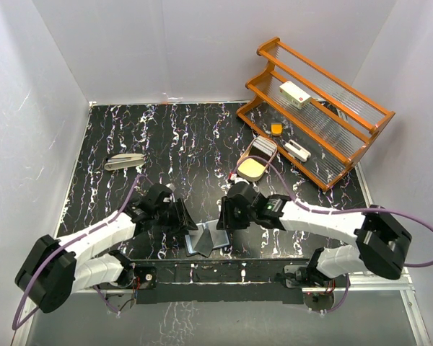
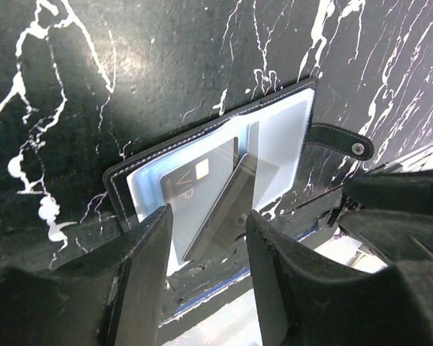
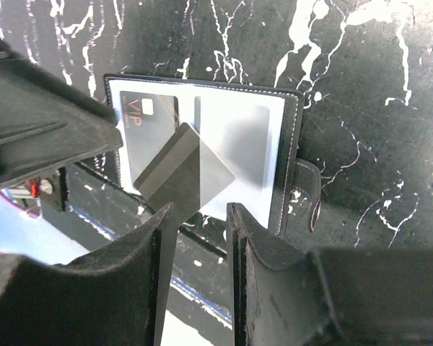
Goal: Put the credit cards into the card holder
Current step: Adjust the card holder at the center of the board.
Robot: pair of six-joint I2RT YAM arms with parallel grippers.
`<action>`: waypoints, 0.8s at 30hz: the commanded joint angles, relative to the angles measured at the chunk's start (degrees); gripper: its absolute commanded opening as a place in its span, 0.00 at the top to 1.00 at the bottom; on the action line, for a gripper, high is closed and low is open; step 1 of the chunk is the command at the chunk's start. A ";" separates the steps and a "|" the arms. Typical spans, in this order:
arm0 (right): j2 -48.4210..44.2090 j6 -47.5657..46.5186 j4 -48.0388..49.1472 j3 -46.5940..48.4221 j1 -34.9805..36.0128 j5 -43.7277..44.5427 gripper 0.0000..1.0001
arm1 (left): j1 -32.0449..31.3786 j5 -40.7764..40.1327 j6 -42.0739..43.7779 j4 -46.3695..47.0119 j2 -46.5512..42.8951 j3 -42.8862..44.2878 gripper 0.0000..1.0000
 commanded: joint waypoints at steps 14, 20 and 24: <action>10.67 -4.63 5.34 3.08 0.67 7.44 0.74 | 0.00 -0.05 -2.45 5.24 4.59 -2.07 0.69; 11.22 -4.08 7.97 1.54 0.55 13.58 0.78 | 1.25 -0.45 -0.31 8.90 10.74 0.70 0.72; 12.00 -4.19 7.35 2.50 0.48 14.68 0.79 | 3.82 0.83 1.82 8.65 13.83 4.18 0.73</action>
